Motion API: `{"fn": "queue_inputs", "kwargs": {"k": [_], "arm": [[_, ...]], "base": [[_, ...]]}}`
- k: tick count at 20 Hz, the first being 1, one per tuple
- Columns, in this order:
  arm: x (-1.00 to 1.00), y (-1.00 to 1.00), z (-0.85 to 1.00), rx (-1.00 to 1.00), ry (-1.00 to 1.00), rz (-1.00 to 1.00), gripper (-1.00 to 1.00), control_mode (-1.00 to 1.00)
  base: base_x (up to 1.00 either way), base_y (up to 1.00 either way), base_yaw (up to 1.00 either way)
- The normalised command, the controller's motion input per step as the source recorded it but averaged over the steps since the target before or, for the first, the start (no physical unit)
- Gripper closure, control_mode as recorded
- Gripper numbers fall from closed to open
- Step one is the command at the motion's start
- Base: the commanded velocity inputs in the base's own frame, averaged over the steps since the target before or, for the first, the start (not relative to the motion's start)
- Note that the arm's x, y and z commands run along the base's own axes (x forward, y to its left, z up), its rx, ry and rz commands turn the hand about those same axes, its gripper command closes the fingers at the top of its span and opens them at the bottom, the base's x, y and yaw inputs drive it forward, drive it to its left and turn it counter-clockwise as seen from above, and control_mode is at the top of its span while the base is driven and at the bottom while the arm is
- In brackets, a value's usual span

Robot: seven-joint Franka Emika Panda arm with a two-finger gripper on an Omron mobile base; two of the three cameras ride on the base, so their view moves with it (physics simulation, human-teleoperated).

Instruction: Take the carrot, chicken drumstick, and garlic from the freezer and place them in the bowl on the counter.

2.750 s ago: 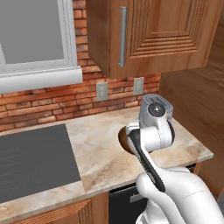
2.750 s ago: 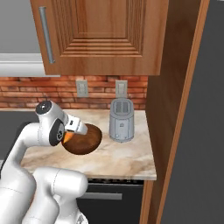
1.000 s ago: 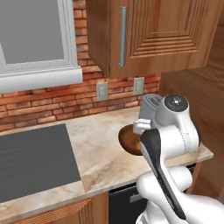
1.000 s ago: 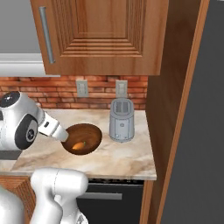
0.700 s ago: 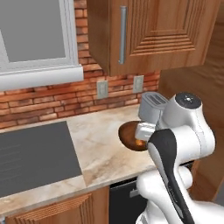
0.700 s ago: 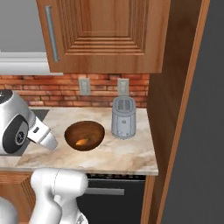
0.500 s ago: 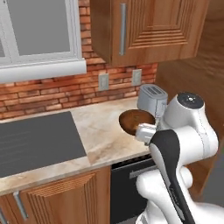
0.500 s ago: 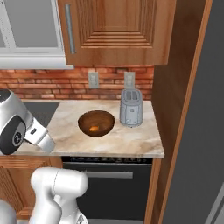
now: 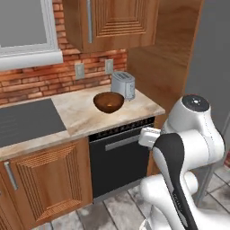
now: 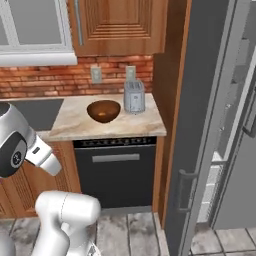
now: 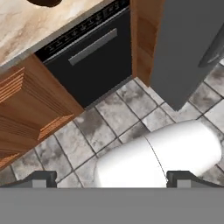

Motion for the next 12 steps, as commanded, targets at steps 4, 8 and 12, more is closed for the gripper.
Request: {"fn": "queue_inputs", "kwargs": {"k": [4,8,12], "arm": [[0.0,0.0,0.0,0.0,0.0,0.0,-1.0,1.0],[0.0,0.0,0.0,0.0,0.0,0.0,-1.0,1.0],[0.0,0.0,0.0,0.0,0.0,0.0,-1.0,1.0]], "base": [[-1.0,-0.28,-0.38],[-1.0,-0.66,-0.45],[-0.77,-0.92,-0.53]]}}
